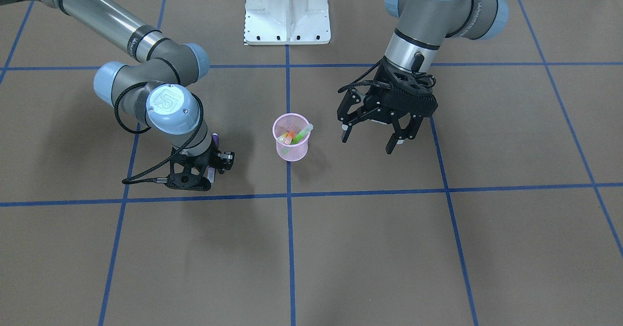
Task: Collect pens into pen holder
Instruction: 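Raise the left gripper away from the cup while the right closes on the purple marker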
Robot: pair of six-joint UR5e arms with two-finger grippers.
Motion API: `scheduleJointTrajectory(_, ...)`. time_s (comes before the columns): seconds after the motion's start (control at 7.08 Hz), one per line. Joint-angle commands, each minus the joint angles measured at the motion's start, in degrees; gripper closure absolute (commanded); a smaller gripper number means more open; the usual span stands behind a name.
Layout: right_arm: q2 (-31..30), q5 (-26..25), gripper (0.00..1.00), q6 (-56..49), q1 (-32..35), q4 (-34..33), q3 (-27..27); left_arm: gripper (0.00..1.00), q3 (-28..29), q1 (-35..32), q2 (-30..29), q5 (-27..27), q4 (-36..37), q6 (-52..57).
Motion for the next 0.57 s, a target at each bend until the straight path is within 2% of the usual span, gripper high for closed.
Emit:
scheduleJointTrajectory(0.0,-0.01,0.04,0.52,0.00,-0.03,-0.01,-0.46,0.01,0.11,0.01,-0.07,0.00,0.00,0.00)
scheduleJointTrajectory(0.28,-0.01,0.04,0.57,-0.26,-0.03,0.08,-0.64,0.01,0.02,0.01,-0.16,0.00,0.00,-0.09)
scheduleJointTrajectory(0.42,-0.09,0.04,0.63,-0.35,-0.03,0.08,-0.64,0.01,0.02,0.01,-0.16,0.00,0.00,-0.09)
